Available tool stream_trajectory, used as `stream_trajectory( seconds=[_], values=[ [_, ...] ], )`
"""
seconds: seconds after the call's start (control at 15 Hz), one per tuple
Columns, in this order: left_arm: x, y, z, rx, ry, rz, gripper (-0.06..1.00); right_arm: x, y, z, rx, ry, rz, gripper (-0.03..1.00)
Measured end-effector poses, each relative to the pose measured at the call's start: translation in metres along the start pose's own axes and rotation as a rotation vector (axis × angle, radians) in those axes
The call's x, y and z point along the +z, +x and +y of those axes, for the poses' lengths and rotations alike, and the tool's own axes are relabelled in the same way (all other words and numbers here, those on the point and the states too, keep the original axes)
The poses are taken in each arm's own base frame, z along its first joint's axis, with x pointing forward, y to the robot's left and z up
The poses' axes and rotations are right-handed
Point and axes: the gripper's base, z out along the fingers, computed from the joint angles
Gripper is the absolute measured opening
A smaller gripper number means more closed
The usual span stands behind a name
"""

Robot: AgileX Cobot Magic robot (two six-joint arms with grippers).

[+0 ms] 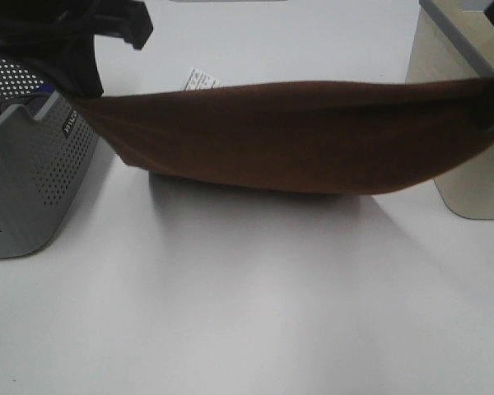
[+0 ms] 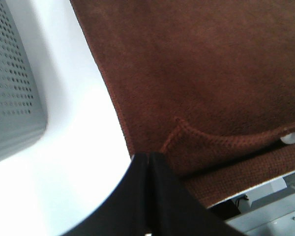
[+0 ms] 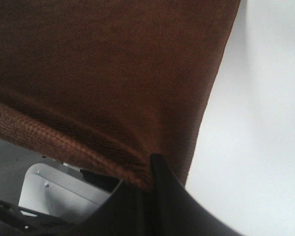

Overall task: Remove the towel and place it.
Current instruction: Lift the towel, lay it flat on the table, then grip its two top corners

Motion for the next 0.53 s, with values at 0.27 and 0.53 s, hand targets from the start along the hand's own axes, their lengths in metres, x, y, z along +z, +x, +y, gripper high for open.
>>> stream_trajectory(
  seconds=[0.27,0.53],
  values=[
    [0.015,0.060,-0.017,-0.007,0.011,0.134,0.00,0.015,0.065,0.000,0.040,-0.015,0.085,0.00],
    [0.037,0.110,-0.036,0.022,0.010,0.279,0.00,0.036,0.111,-0.005,0.086,-0.030,0.181,0.00]
  ],
)
